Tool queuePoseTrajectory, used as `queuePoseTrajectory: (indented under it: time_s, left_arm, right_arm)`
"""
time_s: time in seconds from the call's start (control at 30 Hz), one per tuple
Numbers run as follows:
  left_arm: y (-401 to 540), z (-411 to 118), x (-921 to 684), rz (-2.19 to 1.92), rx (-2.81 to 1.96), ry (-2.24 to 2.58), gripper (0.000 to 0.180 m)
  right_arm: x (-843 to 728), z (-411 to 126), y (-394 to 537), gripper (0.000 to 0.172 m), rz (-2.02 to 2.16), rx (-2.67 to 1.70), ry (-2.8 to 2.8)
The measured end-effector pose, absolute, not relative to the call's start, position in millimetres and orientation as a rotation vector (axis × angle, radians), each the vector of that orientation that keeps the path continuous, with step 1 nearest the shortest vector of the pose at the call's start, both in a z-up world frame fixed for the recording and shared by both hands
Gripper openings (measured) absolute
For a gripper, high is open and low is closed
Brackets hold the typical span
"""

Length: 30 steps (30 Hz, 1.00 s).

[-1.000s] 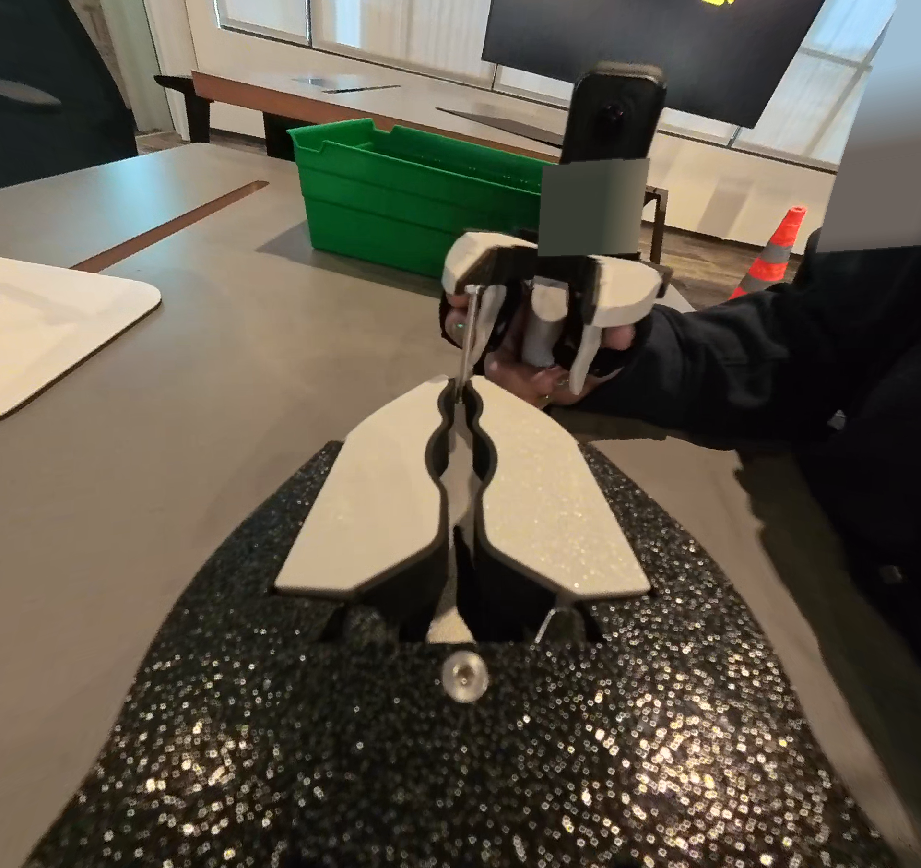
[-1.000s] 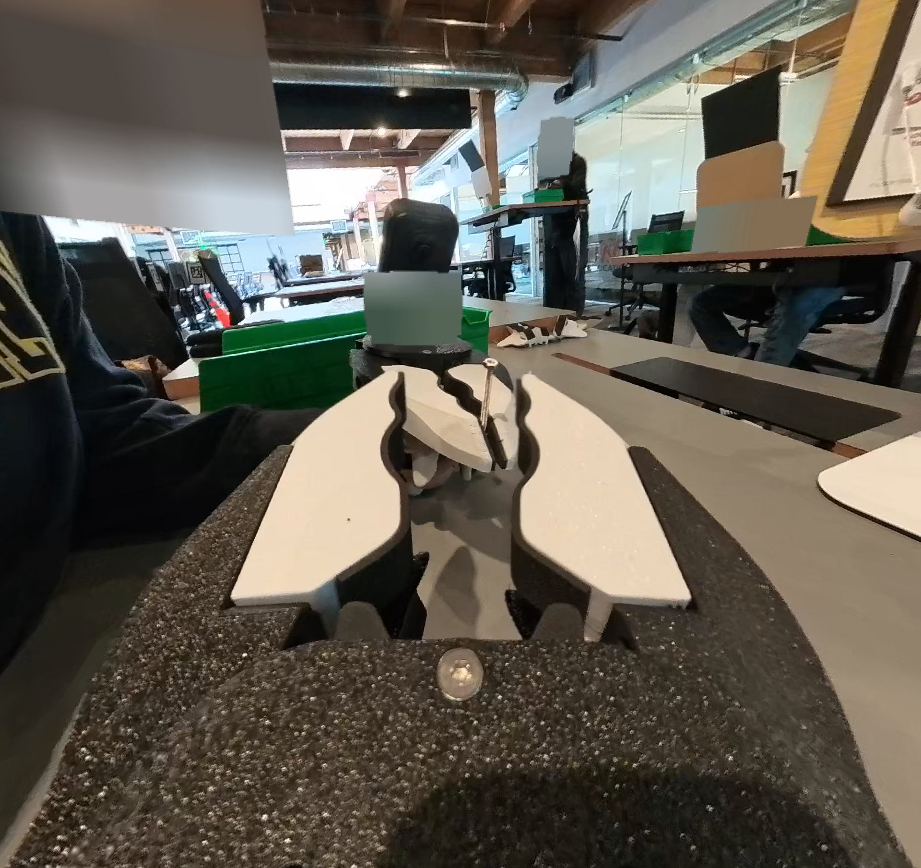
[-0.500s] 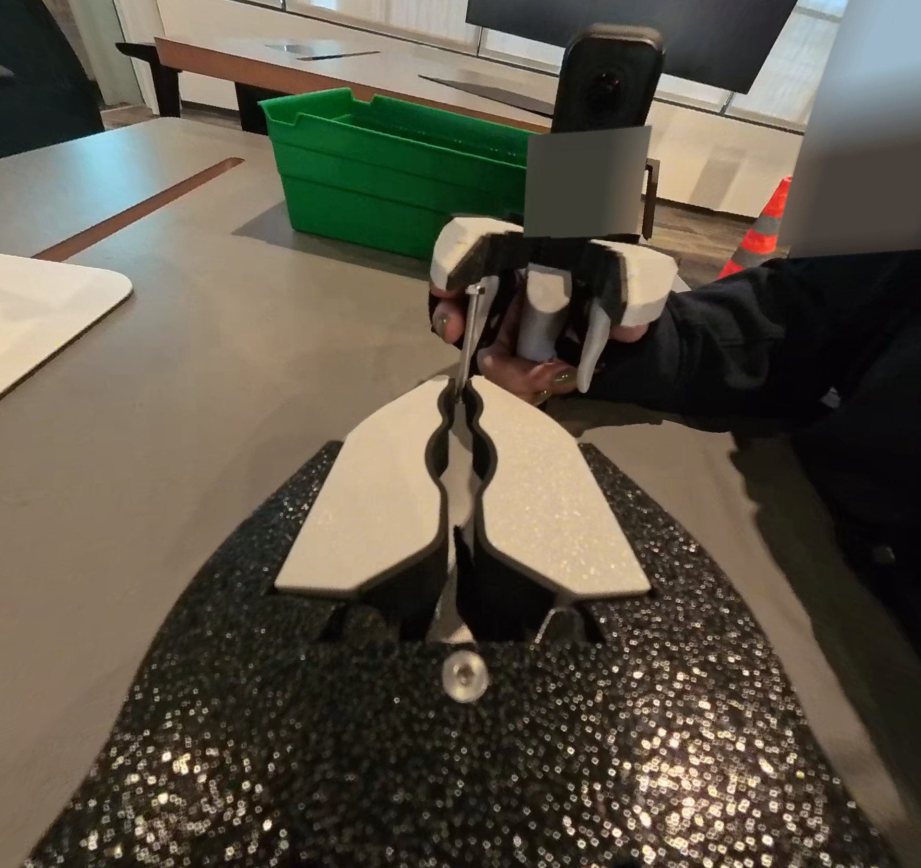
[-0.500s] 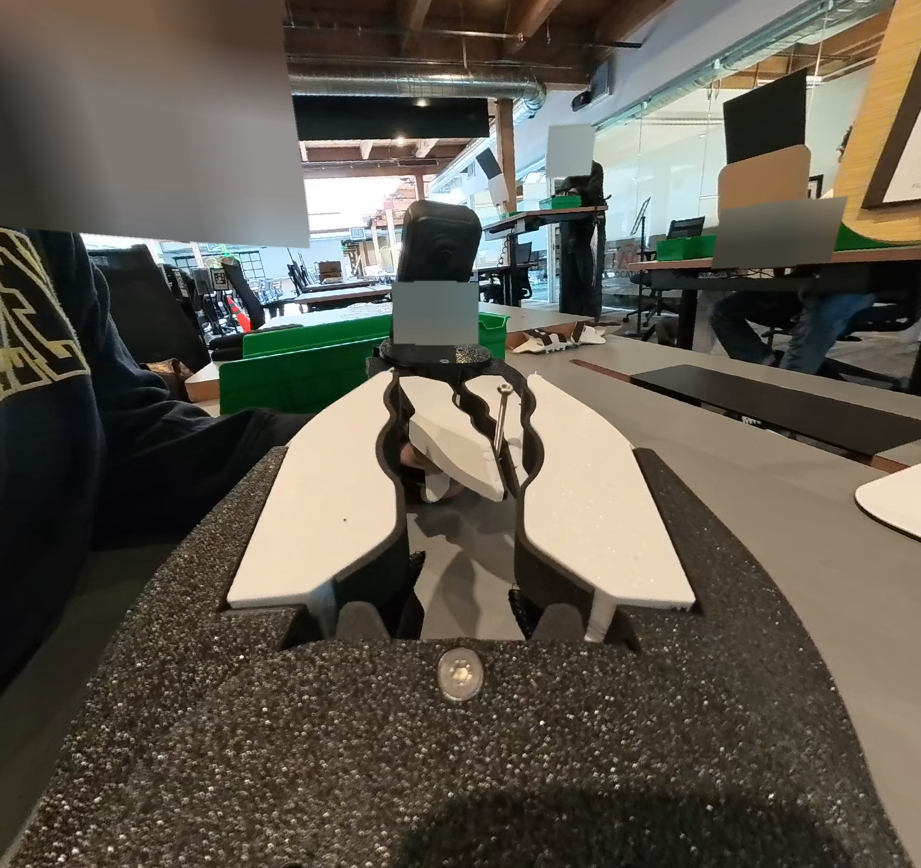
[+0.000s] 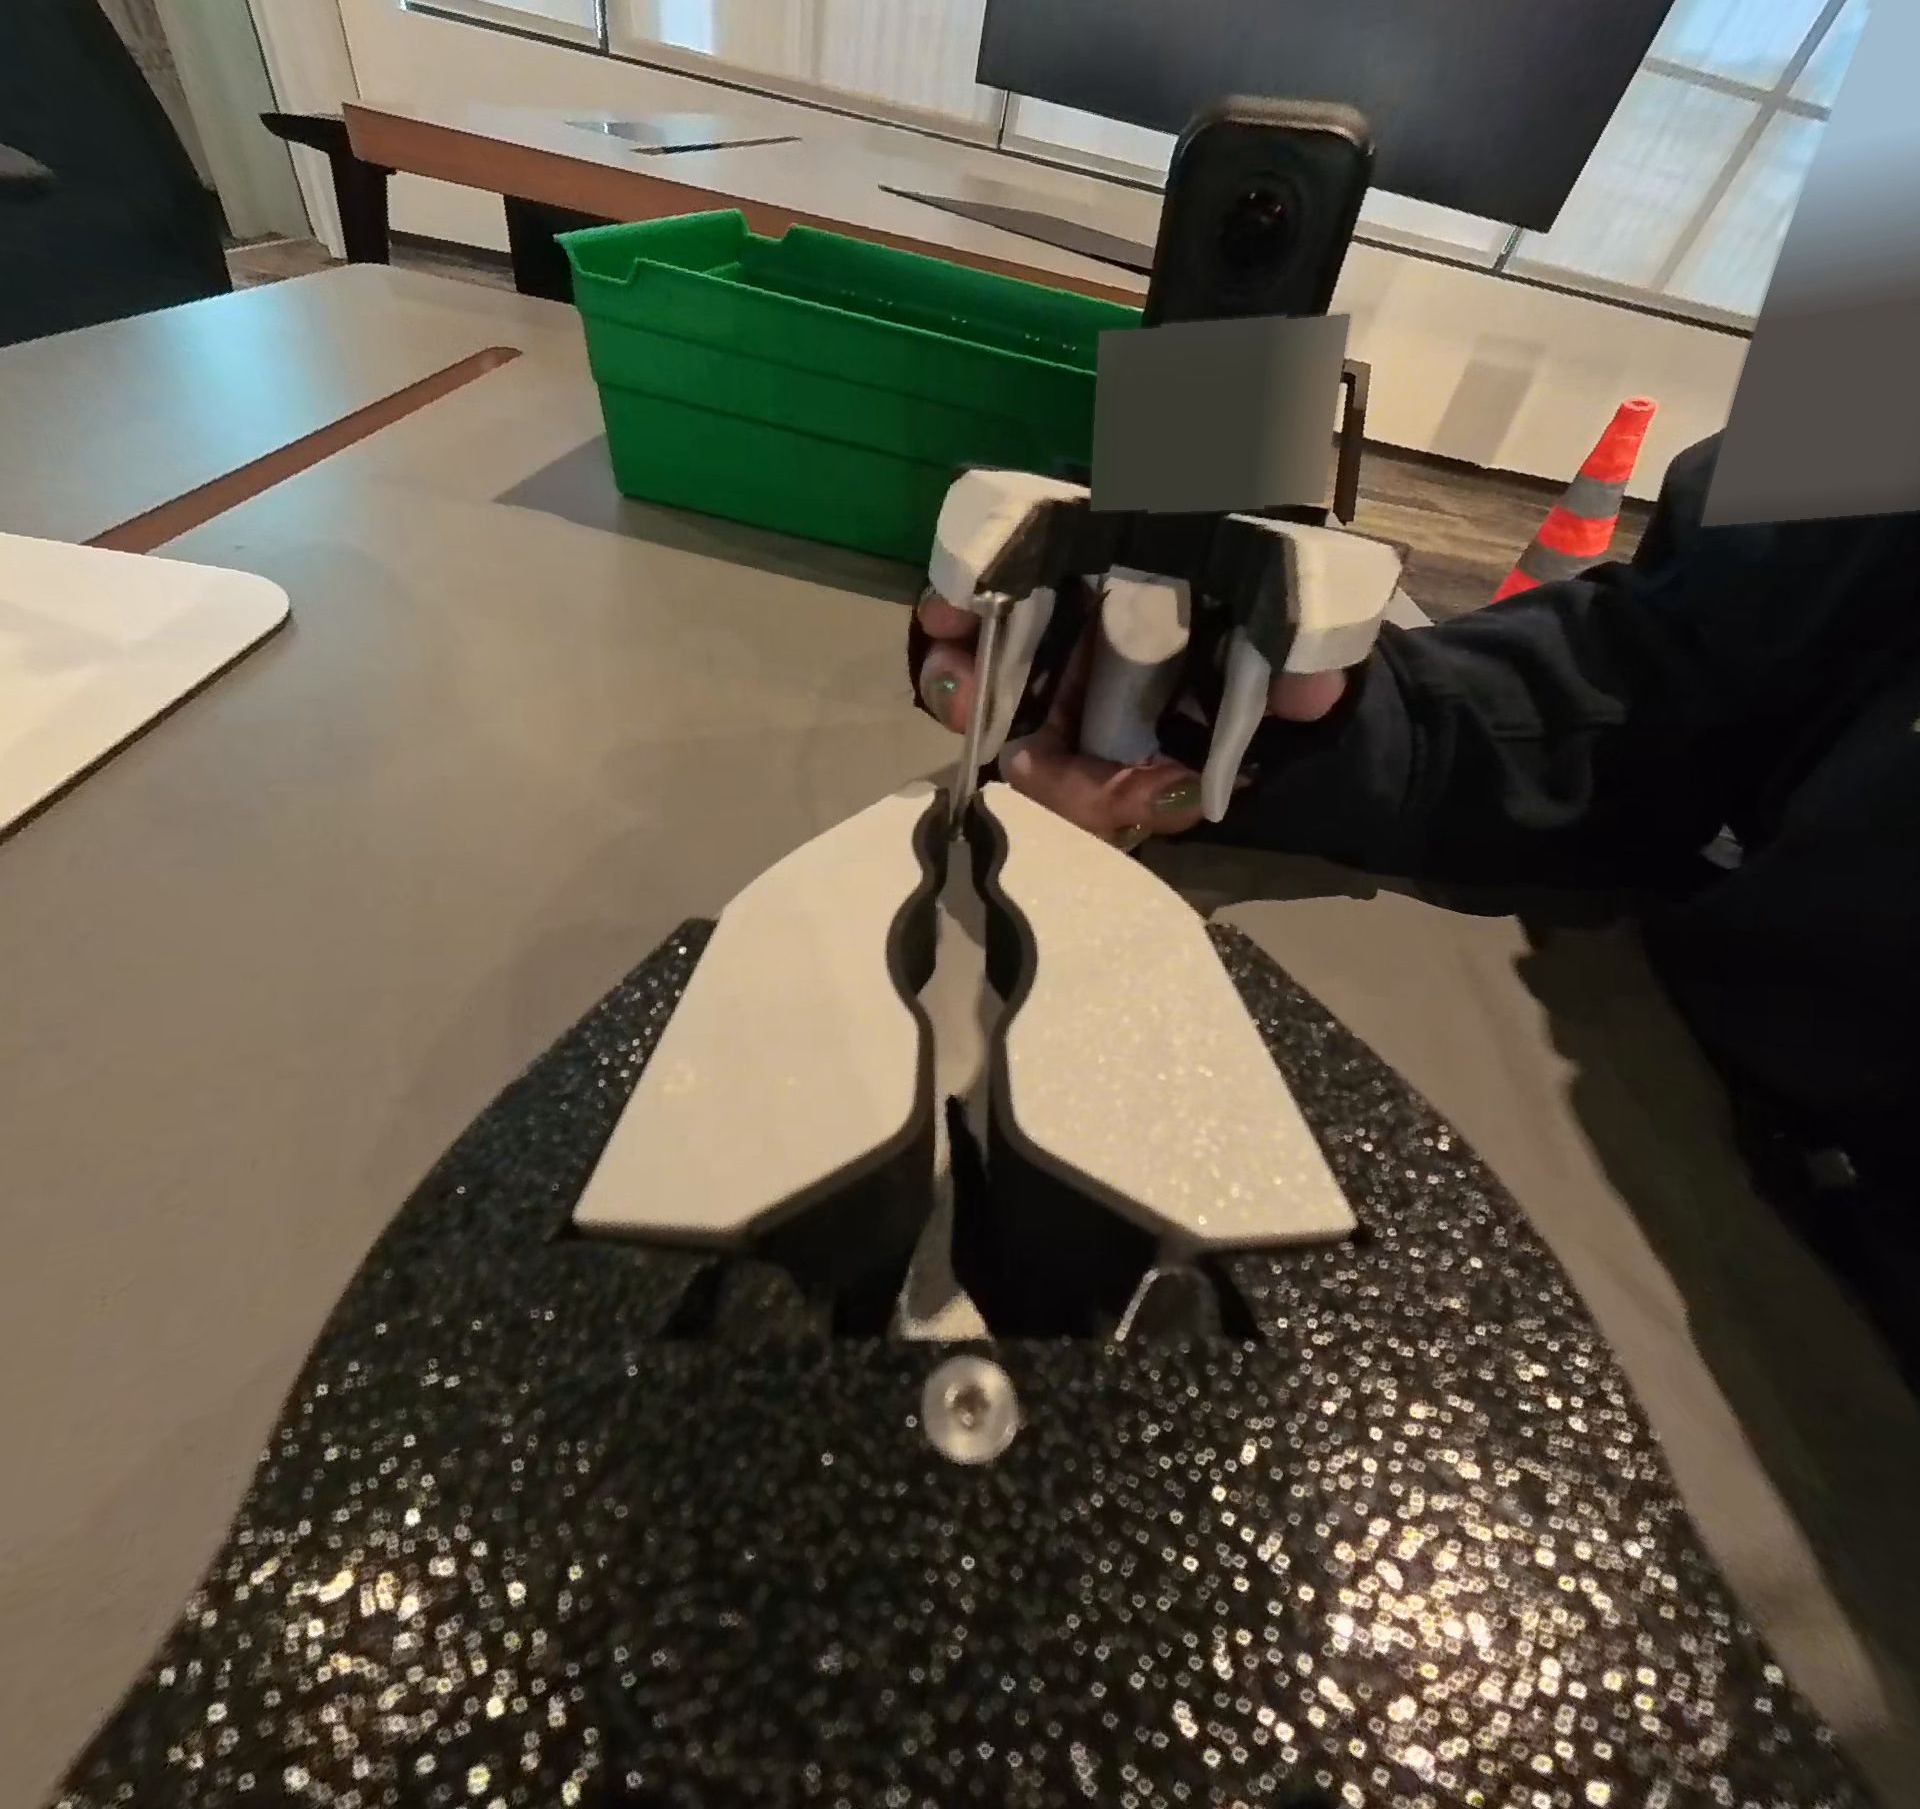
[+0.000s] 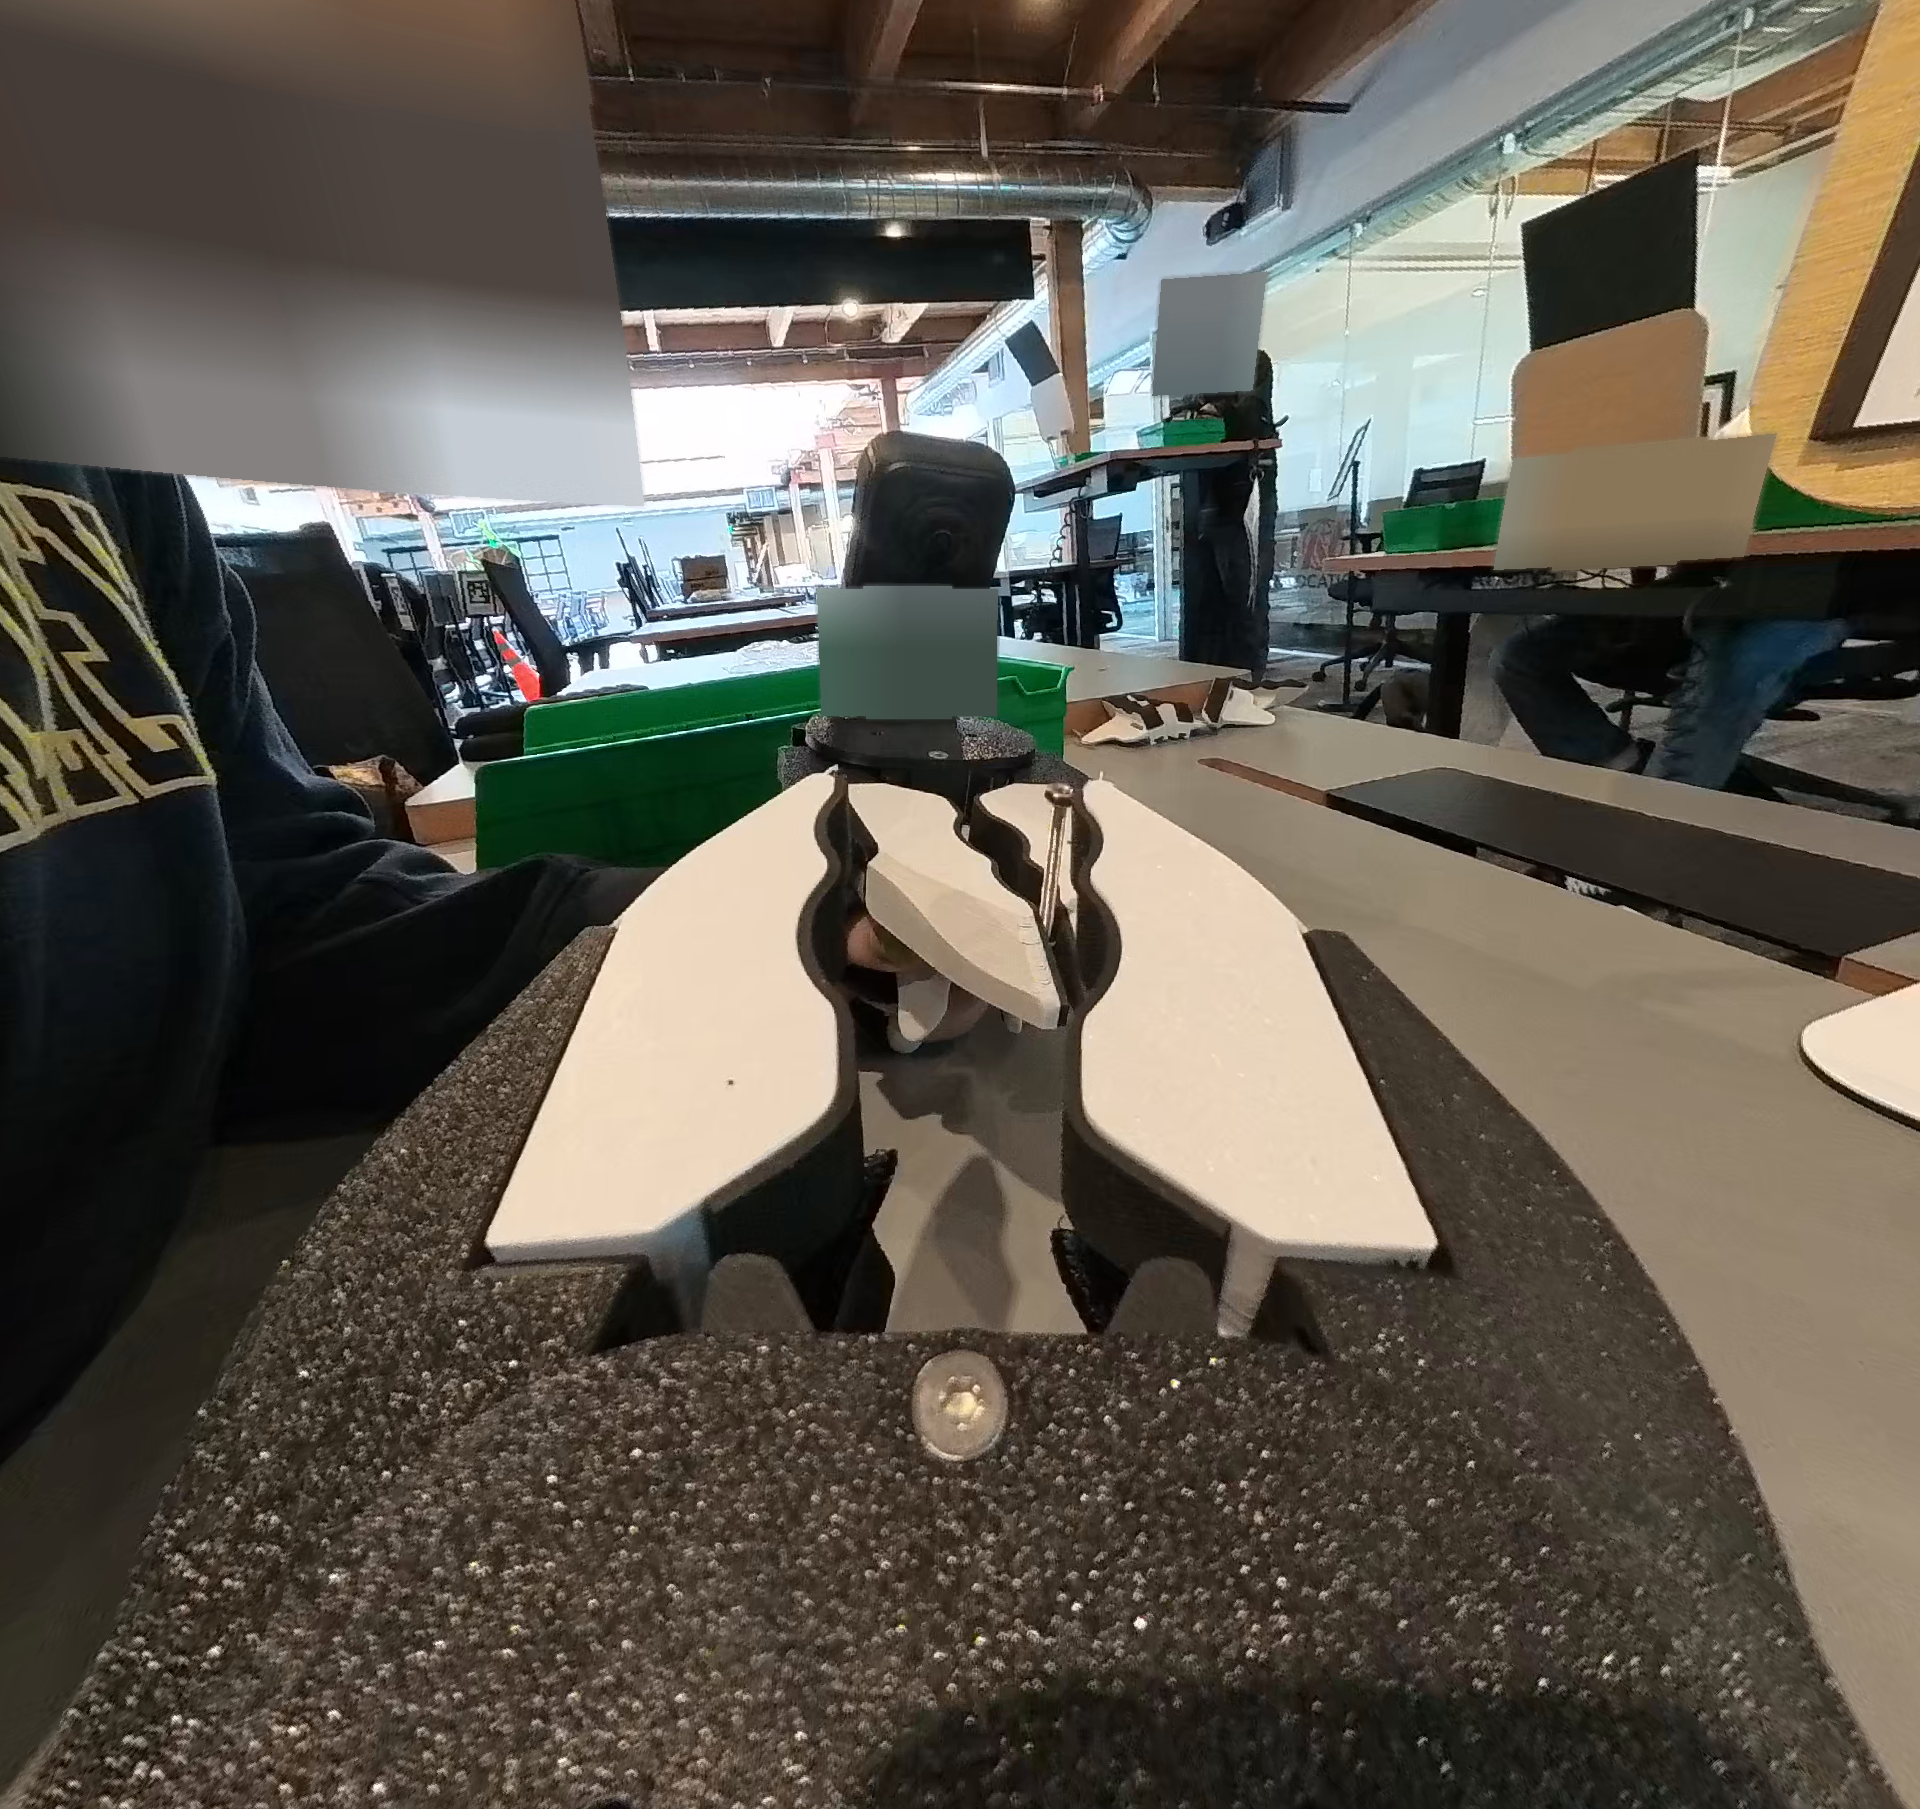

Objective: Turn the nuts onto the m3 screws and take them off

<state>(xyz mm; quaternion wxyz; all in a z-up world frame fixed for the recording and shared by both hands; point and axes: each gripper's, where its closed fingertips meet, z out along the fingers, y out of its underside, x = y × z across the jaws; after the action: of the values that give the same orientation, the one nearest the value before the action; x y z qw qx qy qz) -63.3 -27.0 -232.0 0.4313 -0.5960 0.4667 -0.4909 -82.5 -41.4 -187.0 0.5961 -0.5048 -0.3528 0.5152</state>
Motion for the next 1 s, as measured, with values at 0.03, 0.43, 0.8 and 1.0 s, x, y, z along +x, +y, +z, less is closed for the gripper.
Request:
queuePoseTrajectory:
  time_s: [0.03,0.43,0.8,1.0]
  left_arm:
    - [-27.0,-232.0,-63.3,-1.224,-1.486,1.164,0.003]
    - [-27.2,-233.1,-62.5,-1.220,-1.491,1.172,0.003]
    - [-26.7,-232.2,-62.9,-1.222,-1.489,1.165,0.003]
    - [-26.9,-232.9,-62.5,-1.220,-1.492,1.170,0.003]
  right_arm:
    - [-82.5,-186.9,-41.5,0.040,1.197,-1.172,-0.820]
    - [-82.4,-187.5,-40.3,0.040,1.174,-1.179,-0.814]
    - [-80.9,-187.2,-43.7,0.033,1.191,-1.167,-0.830]
    - [-78.9,-187.2,-40.3,0.033,1.174,-1.178,-0.808]
